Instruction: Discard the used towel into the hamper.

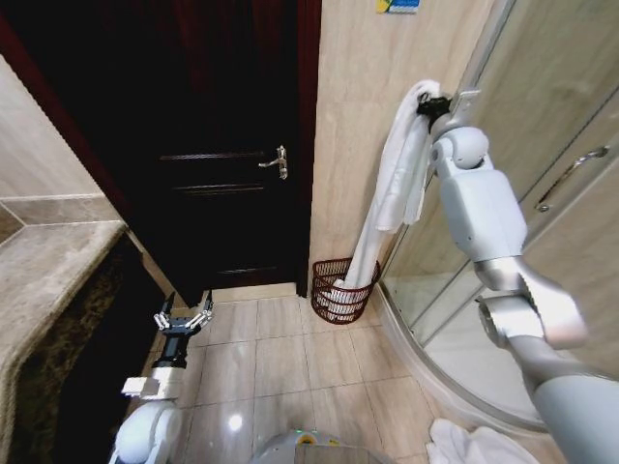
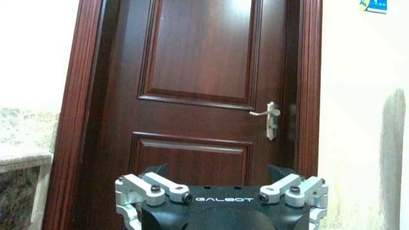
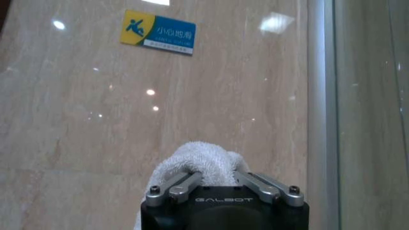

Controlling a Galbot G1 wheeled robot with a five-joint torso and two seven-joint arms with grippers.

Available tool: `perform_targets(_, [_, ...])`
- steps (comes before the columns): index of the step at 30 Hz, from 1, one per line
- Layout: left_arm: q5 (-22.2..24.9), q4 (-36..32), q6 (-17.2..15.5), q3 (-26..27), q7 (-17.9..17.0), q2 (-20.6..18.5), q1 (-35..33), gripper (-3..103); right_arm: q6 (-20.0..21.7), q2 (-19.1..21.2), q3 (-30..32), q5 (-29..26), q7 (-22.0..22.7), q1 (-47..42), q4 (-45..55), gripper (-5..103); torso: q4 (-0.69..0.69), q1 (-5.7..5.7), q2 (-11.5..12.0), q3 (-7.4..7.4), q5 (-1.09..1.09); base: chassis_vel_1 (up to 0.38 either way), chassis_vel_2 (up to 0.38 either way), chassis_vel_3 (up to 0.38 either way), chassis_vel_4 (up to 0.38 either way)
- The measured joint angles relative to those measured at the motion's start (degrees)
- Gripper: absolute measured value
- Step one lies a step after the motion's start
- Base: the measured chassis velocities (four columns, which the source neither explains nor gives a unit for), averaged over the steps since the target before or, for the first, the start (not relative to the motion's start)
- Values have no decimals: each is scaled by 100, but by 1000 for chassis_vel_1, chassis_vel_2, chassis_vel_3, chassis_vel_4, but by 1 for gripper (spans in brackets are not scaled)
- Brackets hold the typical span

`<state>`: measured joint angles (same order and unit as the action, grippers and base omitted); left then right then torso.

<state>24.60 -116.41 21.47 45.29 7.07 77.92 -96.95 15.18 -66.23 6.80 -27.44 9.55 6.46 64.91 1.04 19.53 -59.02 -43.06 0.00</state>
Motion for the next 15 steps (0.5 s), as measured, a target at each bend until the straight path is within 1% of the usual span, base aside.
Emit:
perform_targets(10, [72, 21, 49, 37, 12, -33, -28, 100, -7, -20, 76, 42, 4, -181, -54, 4, 0, -139, 310, 170, 1, 0, 0, 0, 0])
perform_targets(15, [84, 24, 52, 44, 34, -38, -28, 100, -20, -19, 101, 73, -13, -171, -109, 4, 0, -189, 416, 230, 0, 0, 0, 0, 0])
